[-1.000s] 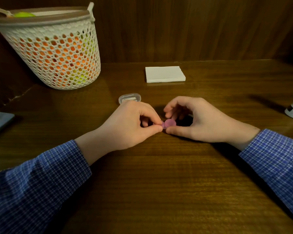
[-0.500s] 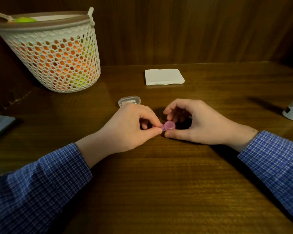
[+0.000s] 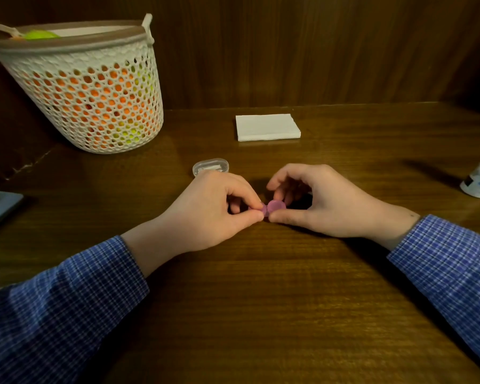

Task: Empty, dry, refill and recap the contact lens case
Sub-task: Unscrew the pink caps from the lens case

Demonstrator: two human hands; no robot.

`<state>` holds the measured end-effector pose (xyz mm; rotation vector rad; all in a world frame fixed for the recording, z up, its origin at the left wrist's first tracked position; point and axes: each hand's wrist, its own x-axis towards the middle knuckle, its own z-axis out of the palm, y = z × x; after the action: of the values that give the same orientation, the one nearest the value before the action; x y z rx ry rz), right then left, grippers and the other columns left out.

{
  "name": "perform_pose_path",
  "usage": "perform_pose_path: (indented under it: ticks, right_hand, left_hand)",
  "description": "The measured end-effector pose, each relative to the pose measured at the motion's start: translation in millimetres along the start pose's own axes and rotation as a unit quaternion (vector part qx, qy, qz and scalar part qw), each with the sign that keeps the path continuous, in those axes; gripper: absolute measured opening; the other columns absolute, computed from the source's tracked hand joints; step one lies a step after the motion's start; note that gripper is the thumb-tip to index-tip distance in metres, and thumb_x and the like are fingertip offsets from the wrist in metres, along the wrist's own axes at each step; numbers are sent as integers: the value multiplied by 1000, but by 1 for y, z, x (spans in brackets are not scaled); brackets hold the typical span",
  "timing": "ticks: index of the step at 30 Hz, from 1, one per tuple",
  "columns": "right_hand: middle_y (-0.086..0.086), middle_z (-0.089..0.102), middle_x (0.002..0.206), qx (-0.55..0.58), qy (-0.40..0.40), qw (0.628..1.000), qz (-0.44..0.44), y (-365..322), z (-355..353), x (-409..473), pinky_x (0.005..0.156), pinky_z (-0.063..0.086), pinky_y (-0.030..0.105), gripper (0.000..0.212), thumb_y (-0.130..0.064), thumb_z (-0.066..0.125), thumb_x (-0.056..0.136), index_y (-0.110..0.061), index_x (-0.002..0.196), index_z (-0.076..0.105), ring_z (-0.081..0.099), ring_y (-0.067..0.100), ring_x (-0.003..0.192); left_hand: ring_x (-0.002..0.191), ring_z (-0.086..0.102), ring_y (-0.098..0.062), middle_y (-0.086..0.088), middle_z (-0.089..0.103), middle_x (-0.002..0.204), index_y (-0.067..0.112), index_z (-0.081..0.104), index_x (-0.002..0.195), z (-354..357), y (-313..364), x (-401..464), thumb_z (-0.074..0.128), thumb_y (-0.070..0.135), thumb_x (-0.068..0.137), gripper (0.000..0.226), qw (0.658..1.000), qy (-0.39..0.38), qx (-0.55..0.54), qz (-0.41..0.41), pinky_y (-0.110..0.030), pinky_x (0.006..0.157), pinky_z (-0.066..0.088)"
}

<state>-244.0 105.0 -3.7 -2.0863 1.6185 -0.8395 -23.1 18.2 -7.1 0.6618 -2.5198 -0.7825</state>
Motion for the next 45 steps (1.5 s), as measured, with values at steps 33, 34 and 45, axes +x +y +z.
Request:
perform_pose_path:
  ticks: [33,34,45]
  right_hand:
    - [-9,77,96,67,144,983,94,25,-8,6,86,63,28,16,-23,85,83,-26,95,75,73,4,91]
    - [-14,76,95,28,150,984,95,27,-8,7,87,61,26,14,-27,85,83,-32,91,74,71,1,92]
    - [-20,69,91,-24,163,975,150,38,-3,22,69,49,13,18,-39,84,82,-36,89,68,65,-3,90]
  left_hand:
    - [73,65,-15,16,74,97,31,81,98,1,-1,0,79,27,87,11,1000,-2,-24,-7,-16,59,49]
    - [73,65,-15,16,74,97,31,81,98,1,-1,-1,79,27,87,11,1000,-2,-24,-7,-16,59,49]
    - [67,59,-8,11,72,93,35,79,98,2,-1,-1,78,29,88,12,1000,-3,-21,-11,-18,56,48]
